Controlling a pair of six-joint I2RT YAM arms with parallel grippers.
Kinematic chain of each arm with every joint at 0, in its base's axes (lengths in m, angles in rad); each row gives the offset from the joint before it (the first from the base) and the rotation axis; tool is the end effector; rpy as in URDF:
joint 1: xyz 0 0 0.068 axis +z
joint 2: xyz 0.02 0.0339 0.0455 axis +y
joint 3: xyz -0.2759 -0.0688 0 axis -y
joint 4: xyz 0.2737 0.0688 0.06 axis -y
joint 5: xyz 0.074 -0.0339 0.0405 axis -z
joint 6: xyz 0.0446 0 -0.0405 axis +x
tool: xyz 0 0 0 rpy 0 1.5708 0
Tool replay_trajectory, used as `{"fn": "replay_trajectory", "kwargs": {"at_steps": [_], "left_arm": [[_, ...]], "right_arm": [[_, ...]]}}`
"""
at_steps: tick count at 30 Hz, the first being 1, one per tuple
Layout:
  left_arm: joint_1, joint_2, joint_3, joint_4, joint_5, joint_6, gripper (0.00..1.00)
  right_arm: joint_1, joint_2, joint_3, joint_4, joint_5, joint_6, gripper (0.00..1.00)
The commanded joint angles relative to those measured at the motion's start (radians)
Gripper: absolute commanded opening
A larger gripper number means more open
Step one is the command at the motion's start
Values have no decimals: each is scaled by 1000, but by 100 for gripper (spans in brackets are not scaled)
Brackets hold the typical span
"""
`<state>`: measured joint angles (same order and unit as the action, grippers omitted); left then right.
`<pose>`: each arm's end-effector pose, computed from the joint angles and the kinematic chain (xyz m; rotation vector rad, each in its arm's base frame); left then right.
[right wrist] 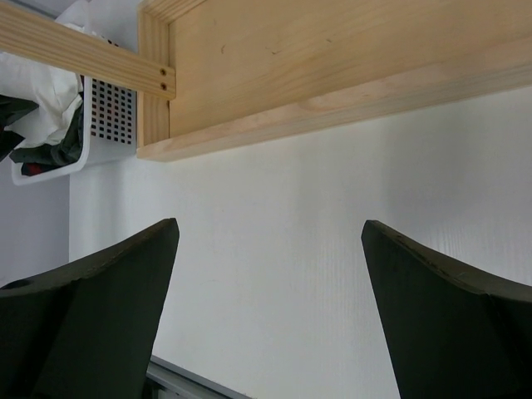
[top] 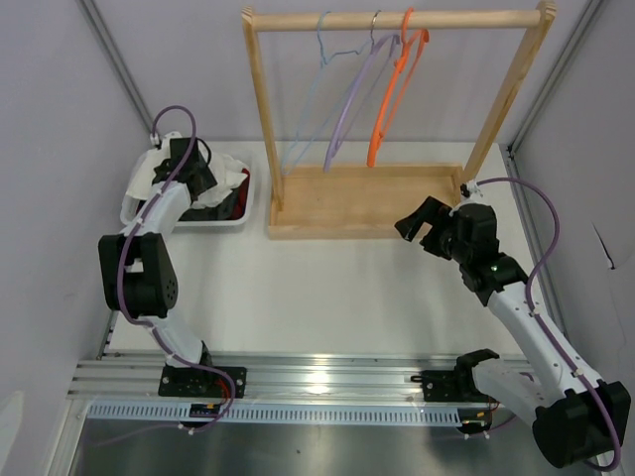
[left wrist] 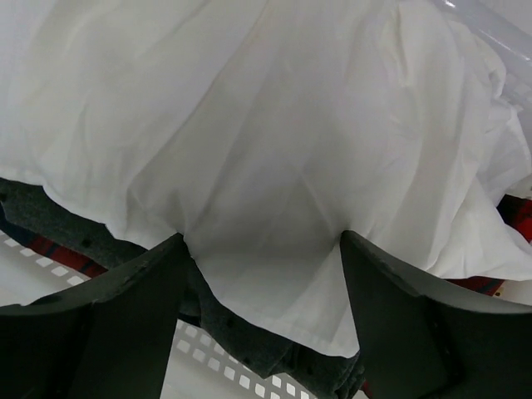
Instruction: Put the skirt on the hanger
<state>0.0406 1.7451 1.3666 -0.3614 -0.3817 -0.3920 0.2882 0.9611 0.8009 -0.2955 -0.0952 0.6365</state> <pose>0.4285 0.0340 0.2620 -0.6705 2.1575 0.2546 0.2367 0.0746 0.3032 0.3011 2.0701 0.6707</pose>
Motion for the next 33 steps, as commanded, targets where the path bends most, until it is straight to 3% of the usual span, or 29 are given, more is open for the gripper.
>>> {"fn": "replay_trajectory", "kwargs": {"at_steps": [1,4,5,7,8,9,21,29,33], "left_arm": [[12,28,78,49,21,19,72],[13,40,98,39,32,21,49],[13,37,101,45,35,21,35],[15,24,109,39,50,21,19],[16,16,118,30,55,16,4],[16,5,126,30,66,16,0],[5,-329,213,-109,260,2,0],[-8,-613,13,-174,412,-22,0],[-68,-726,-46,-208,484,-25,0]], "right_arm": [[22,-19,34,-5,26,5,99],[26,-21,32,-7,31,6,99],[26,-19,32,-5,31,5,99],[29,-21,34,-5,32,2,99],[29,-21,34,-4,34,2,99],[31,-21,34,1,34,2,99],[43,22,58,45,34,-8,99],[46,44,92,52,28,-18,99],[48,45,100,53,29,-23,99]]}}
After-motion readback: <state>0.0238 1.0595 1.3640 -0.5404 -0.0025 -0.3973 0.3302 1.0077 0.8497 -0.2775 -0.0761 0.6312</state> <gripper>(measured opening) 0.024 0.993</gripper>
